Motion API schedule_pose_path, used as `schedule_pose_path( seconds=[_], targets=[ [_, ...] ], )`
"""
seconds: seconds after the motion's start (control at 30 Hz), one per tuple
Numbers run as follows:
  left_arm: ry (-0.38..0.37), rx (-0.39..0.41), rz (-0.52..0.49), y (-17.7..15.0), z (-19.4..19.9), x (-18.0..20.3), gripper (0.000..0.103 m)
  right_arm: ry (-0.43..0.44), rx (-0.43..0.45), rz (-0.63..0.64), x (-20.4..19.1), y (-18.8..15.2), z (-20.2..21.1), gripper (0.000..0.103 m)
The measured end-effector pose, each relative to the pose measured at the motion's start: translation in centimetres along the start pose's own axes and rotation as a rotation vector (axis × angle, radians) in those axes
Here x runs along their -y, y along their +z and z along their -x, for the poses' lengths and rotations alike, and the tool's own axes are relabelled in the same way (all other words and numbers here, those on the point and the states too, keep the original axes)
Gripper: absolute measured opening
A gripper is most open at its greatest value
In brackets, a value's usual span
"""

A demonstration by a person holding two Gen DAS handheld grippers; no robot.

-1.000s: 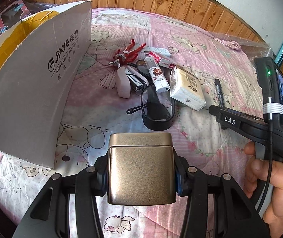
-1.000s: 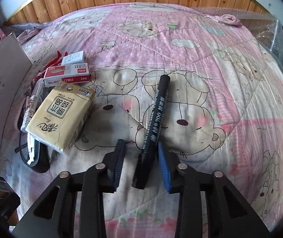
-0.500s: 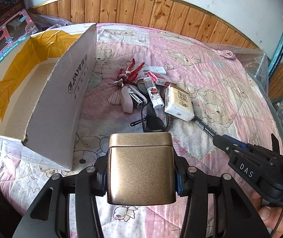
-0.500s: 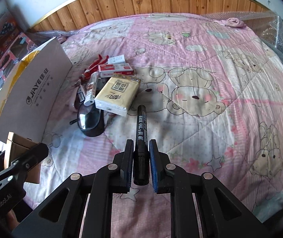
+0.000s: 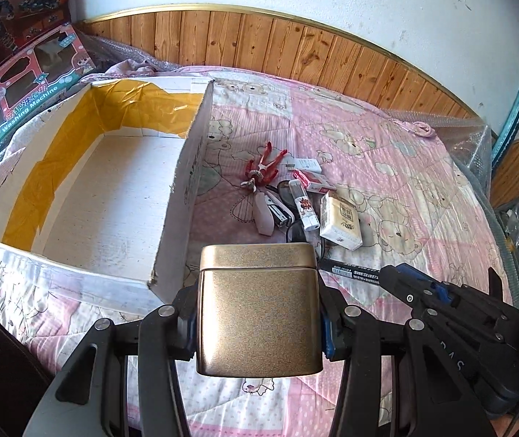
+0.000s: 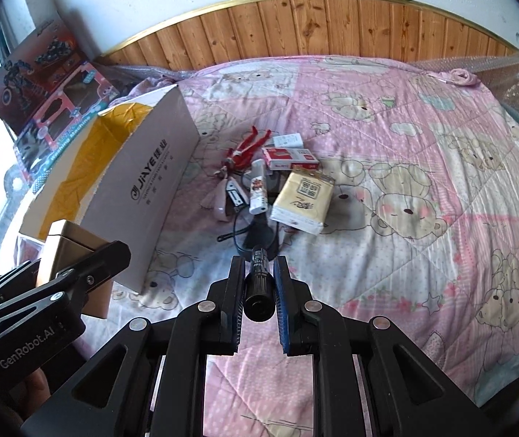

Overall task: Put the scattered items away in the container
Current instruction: 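Carry the marker and the gold tin over the white cardboard box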

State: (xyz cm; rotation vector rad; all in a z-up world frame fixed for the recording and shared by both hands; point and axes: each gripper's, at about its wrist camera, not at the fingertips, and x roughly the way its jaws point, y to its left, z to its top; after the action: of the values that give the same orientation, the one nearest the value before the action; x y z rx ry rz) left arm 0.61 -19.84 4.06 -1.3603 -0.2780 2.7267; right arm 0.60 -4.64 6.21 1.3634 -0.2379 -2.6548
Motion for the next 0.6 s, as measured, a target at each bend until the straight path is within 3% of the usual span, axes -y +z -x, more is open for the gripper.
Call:
schedule_pose_path(
  seconds=[0.6],
  targets=[
    [0.018,0.072,0.046,3.4,3.4,-4.0,0.049,0.106,0.055,0.064,-6.7,4.6,0.7,0.016]
  ],
)
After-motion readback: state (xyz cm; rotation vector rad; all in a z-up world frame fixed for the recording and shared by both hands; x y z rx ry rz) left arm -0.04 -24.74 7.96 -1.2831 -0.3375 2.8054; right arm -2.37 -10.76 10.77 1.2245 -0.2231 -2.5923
